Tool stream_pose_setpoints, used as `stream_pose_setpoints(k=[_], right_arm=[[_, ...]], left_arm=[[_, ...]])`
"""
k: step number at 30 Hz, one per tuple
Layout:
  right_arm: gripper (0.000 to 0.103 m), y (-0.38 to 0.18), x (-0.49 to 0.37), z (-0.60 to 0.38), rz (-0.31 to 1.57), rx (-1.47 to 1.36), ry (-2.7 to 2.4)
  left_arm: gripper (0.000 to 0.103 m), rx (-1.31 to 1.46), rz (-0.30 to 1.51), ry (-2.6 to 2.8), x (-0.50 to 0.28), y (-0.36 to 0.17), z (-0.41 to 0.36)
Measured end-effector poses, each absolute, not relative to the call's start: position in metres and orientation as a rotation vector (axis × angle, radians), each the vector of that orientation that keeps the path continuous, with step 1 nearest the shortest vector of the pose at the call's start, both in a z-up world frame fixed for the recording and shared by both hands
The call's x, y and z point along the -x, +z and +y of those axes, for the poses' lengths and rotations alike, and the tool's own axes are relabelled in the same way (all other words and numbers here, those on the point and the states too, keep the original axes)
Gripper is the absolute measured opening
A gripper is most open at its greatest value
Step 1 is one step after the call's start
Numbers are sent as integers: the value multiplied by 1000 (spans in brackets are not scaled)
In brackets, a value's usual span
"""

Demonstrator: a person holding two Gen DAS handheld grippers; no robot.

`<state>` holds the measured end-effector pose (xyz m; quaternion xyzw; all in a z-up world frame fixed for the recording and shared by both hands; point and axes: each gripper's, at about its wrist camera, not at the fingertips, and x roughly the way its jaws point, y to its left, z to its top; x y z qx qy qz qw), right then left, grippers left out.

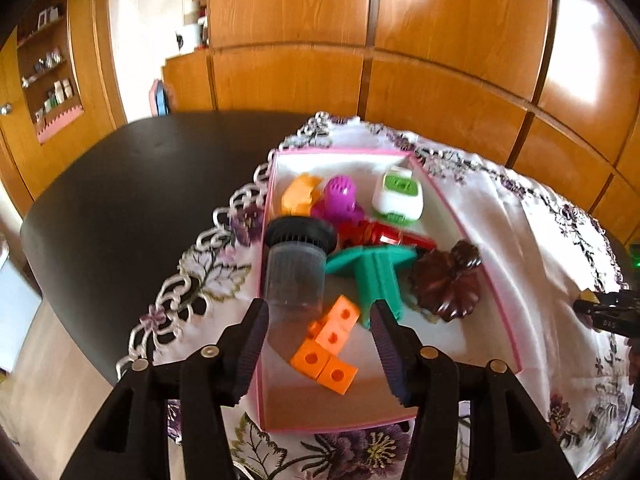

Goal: Organize rigid objects

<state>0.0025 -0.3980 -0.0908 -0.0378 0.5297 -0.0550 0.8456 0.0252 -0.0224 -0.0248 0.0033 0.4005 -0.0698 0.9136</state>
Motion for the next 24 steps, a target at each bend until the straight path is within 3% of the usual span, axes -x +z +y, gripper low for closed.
stream_pose_setpoints(k=[17,24], right_arm=[[43,-86,-3,-404,1113,-5,-125],[43,-48,0,-393,998,-155,-46]], left_arm=[[54,-17,783,-156,-15,-11,-27],[55,0,786,-140,-14,-11,-19]])
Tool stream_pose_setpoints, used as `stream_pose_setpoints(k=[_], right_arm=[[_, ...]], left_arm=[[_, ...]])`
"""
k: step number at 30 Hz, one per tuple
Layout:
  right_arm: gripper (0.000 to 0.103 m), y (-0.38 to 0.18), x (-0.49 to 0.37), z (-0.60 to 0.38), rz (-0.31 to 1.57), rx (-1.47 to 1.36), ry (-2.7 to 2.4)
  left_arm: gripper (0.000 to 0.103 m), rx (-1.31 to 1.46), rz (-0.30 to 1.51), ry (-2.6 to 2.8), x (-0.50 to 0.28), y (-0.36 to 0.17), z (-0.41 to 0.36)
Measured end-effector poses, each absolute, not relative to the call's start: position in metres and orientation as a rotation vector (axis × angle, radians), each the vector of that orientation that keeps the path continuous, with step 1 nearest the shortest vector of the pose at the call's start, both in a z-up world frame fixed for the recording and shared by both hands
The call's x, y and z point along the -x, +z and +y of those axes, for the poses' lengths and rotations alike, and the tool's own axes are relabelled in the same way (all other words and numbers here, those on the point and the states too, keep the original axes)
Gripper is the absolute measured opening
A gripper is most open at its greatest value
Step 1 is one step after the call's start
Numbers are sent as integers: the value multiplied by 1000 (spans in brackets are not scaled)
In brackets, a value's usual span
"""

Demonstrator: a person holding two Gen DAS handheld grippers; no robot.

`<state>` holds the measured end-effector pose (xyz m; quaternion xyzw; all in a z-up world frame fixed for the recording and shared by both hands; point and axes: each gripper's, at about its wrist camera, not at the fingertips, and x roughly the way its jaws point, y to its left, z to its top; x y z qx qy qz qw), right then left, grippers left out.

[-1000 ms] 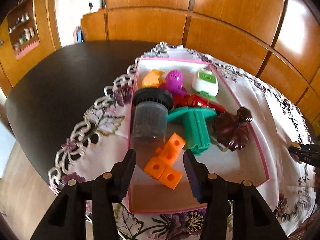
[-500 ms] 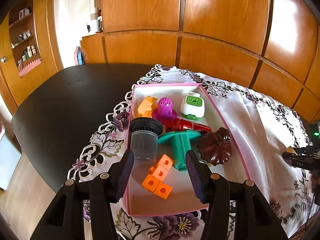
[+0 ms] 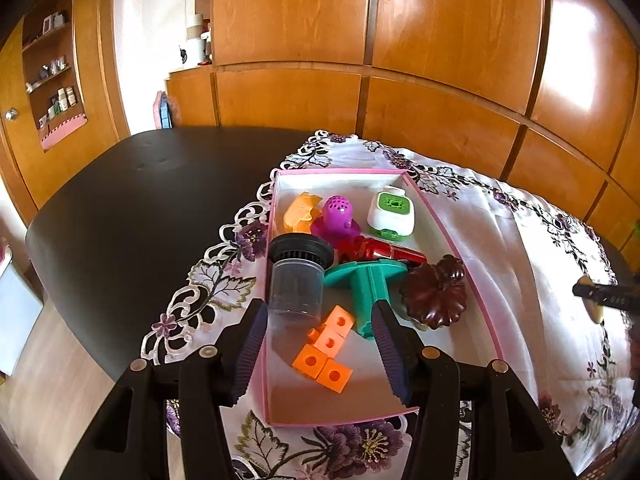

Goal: Organize rigid objects

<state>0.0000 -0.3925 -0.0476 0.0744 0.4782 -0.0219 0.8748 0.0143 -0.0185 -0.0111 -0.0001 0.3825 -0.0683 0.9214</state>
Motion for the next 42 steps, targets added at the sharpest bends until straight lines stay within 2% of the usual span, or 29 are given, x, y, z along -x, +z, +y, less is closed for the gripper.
stream_pose_setpoints(k=[4,8,10,19,21,29,31,42], right_arm=[[43,-18,-2,-354,927,-152,75],[43,10,-6,-291,855,-117,270],[43,17,-11,-252,844,-80,368],[43,-23,-31,-132,938,100,520],[43,-39,-36,-121,977,146,480],[44,-43,-32,-115,961,222,455],[48,-39,-26,-119,953,209,443],[49,-8,-4,-143,793,121,302]], left_arm=[[57,10,786,-134,-14,-12,-15],[70,26,782,-106,-14,-11,-7],[73,42,771,-83,-13,-10,1],[89,88,769,7,-9,-12,33],[102,100,773,19,-9,-13,37],[103,149,773,31,-7,-13,44],[103,147,763,36,-6,-11,43],[103,90,717,114,6,-6,30]])
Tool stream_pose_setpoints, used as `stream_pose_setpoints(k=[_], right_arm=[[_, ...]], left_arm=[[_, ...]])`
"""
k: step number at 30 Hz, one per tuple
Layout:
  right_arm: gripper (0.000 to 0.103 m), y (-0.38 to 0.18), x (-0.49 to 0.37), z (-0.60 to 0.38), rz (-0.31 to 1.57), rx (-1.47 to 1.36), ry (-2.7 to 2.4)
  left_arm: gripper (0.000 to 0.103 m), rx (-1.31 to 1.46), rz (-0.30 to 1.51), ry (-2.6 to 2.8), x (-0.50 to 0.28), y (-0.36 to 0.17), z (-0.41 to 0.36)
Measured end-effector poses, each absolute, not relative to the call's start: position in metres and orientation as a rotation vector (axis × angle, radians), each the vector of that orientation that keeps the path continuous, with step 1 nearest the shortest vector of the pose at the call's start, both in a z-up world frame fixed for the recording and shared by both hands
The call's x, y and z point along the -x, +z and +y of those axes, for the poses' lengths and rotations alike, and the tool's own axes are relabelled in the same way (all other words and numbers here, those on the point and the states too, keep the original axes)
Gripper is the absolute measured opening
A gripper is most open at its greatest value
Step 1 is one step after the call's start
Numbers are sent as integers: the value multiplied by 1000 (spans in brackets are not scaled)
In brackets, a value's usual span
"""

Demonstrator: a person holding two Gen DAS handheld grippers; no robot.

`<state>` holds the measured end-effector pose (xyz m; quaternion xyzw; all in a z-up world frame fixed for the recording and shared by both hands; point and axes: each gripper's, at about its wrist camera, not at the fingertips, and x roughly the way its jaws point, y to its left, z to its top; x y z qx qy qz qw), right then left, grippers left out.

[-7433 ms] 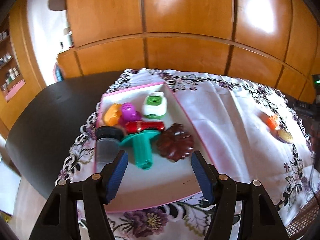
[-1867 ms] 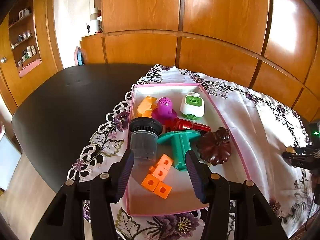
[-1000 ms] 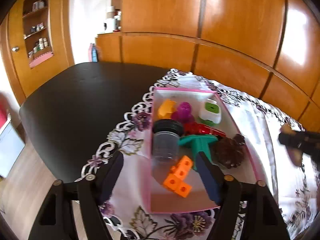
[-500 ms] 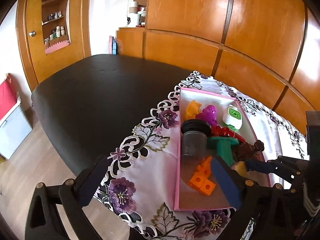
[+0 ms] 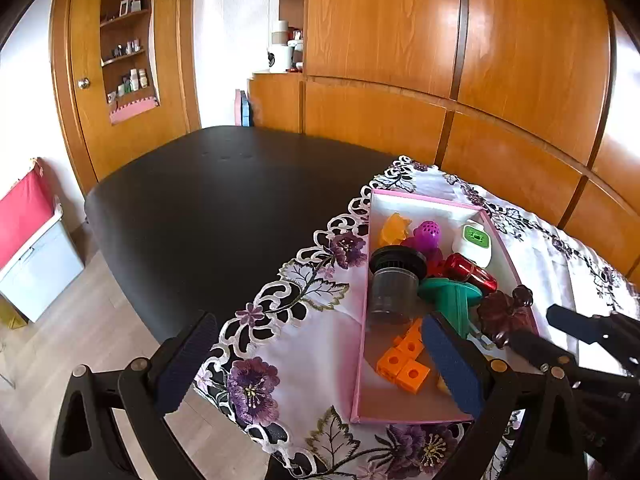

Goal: Organize rigid objects

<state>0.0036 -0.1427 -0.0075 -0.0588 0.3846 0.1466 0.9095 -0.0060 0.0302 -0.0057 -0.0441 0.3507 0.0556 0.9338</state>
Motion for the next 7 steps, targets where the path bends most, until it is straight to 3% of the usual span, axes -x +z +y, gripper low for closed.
stream_pose_setpoints(k=[7], right_arm=[[49,-1,4,-157,743,57,207]], left_arm=[[102,88,705,89,12,-3,21]])
